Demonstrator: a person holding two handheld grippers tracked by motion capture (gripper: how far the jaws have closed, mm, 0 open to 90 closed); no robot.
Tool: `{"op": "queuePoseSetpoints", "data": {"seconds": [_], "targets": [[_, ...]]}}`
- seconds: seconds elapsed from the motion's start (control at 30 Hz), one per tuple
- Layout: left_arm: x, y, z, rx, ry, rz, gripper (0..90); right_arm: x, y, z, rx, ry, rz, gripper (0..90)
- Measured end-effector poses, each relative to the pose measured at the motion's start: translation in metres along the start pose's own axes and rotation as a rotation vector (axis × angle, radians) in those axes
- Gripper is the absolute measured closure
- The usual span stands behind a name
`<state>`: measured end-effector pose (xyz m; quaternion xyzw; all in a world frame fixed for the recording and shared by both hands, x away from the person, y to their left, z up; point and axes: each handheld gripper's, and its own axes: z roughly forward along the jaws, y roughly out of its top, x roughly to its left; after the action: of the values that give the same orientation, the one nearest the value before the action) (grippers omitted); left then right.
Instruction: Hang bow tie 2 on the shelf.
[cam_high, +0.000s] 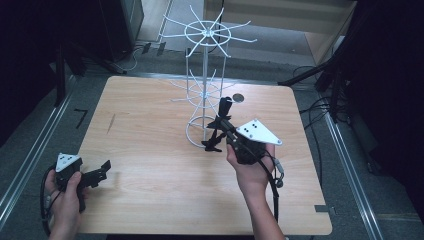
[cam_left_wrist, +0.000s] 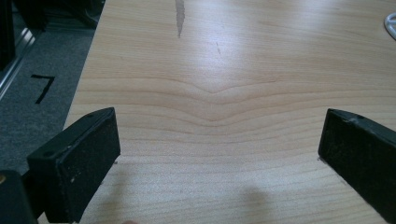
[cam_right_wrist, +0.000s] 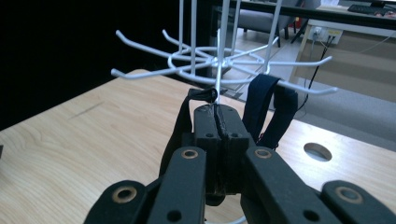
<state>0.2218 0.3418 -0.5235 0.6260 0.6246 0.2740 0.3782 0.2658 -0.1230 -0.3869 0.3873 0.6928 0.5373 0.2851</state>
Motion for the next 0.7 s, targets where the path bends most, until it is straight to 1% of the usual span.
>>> {"op": "queuePoseSetpoints", "data": {"seconds": [0.1,0.2,0.3,0.5,0.57,0.63,0.7], "targets": [[0.0,0.0,0.0,-0.001,0.001,0.001,0.0,-0.005,0.005,0.0,-0.014,-0.008,0.006,89.5],[0.0,0.0,0.0,0.0,0.0,0.0,0.0,-0.009,0.007,0.001,-0.013,-0.012,0.011,89.5],[0.0,0.0,0.0,0.0,0.001,0.0,0.0,-0.012,0.008,0.004,-0.004,-0.012,0.012,89.5],[0.0,0.0,0.0,0.001,-0.001,-0.003,0.0,-0.012,0.007,0.014,0.023,-0.003,0.003,89.5],[0.0,0.0,0.0,0.001,-0.002,-0.003,0.0,-0.014,0.005,0.018,0.032,0.002,0.016,89.5],[0.001,0.0,0.0,-0.001,0.001,-0.003,0.0,-0.017,0.003,0.022,0.028,0.02,0.031,89.5],[0.001,0.0,0.0,-0.002,0.002,-0.005,0.0,-0.02,0.001,0.027,0.038,0.03,0.047,89.5]]}}
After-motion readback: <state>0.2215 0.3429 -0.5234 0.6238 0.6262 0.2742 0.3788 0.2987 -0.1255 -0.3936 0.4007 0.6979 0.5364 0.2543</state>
